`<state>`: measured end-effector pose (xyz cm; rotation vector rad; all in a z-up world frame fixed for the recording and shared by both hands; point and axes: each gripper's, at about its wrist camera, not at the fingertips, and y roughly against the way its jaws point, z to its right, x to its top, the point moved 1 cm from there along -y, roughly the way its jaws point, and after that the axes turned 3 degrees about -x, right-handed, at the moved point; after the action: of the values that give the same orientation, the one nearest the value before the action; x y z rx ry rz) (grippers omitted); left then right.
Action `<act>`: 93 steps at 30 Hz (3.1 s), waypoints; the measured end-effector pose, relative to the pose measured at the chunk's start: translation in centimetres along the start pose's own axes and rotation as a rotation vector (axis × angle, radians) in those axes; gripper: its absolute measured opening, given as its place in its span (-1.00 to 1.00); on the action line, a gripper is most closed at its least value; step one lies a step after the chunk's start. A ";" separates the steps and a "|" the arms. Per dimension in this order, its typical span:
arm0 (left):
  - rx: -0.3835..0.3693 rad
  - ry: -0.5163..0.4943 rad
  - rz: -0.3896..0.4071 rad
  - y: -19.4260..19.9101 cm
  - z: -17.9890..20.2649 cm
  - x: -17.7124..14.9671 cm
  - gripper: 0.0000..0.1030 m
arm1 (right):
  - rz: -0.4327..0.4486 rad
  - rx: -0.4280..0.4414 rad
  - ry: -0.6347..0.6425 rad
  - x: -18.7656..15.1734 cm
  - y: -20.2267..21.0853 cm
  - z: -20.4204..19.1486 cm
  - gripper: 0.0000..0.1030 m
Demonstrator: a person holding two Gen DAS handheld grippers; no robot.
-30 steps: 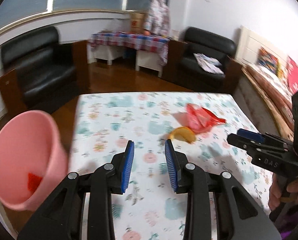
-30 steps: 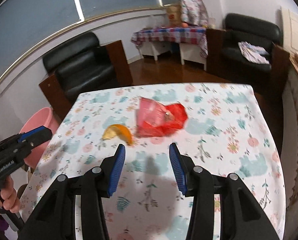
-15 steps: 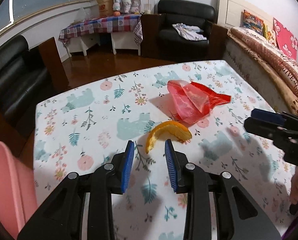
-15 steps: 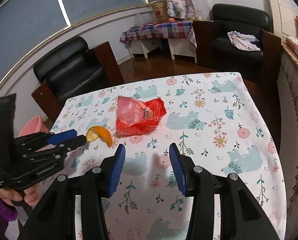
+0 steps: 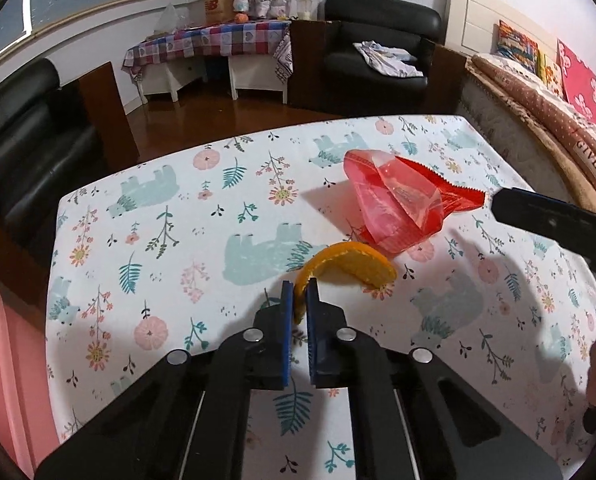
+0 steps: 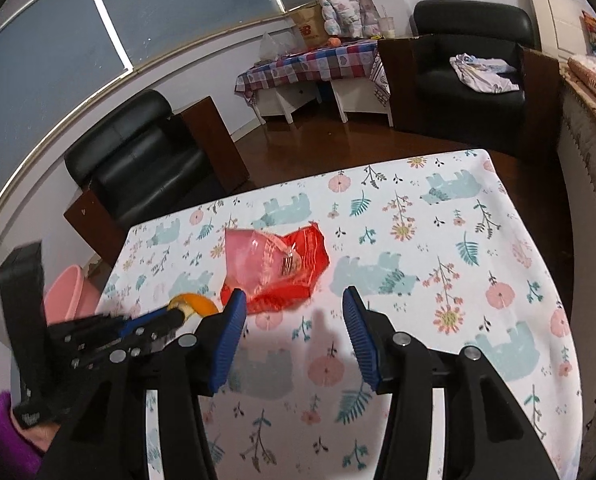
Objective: Collect trash
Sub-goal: 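Grasp the orange peel with the left tool while the right tool grasps the red snack bag, then carry the orange peel and red snack bag over the pink bin, then open both tools to drop the peel and bag into the bin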
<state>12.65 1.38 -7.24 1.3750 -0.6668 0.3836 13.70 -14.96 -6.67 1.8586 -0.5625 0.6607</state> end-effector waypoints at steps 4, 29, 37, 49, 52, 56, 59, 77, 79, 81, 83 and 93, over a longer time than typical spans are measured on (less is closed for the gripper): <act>0.006 0.051 0.010 1.1 -0.3 -0.3 -0.90 | -0.021 0.001 -0.041 1.0 -1.4 0.4 -0.04; 0.095 0.188 0.146 10.4 -1.0 -2.8 -0.90 | -0.014 0.012 -0.012 -0.5 0.7 -1.9 -0.91; 0.151 0.245 0.186 12.8 -2.2 -3.6 -0.90 | 0.047 0.061 0.102 -0.6 4.0 -6.1 -0.91; 0.285 0.303 0.268 17.6 -4.7 -4.7 -0.90 | 0.088 0.153 0.242 -0.5 5.9 -13.4 -0.91; 0.315 0.328 0.281 18.6 -5.8 -5.2 -0.90 | 0.091 0.178 0.275 -0.5 5.9 -15.4 -0.91; 0.356 0.374 0.294 19.9 -7.5 -6.0 -0.90 | 0.093 0.205 0.315 -0.6 5.5 -18.1 -0.91; 0.379 0.406 0.300 20.6 -8.8 -6.5 -0.90 | 0.098 0.225 0.353 -0.7 5.2 -20.6 -0.91; 0.505 0.545 0.305 22.0 -16.0 -9.6 -0.90 | 0.097 0.286 0.524 -1.8 1.7 -31.8 -0.91; 0.510 0.557 0.296 21.9 -16.7 -9.9 -0.90 | 0.092 0.291 0.537 -2.1 1.2 -32.7 -0.91; 0.519 0.570 0.288 21.7 -17.4 -10.3 -0.90 | 0.088 0.293 0.551 -2.2 0.7 -33.6 -0.91; 0.519 0.583 0.279 21.7 -17.9 -10.9 -0.90 | 0.082 0.294 0.565 -2.4 0.2 -34.3 -0.91; 0.527 0.627 0.234 20.3 -19.9 -12.2 -0.90 | 0.044 0.287 0.617 -3.5 -2.6 -36.8 -0.91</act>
<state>-4.92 25.97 -0.43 1.5513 -0.1997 1.1849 6.12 20.53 0.64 1.7711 -0.1037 1.3336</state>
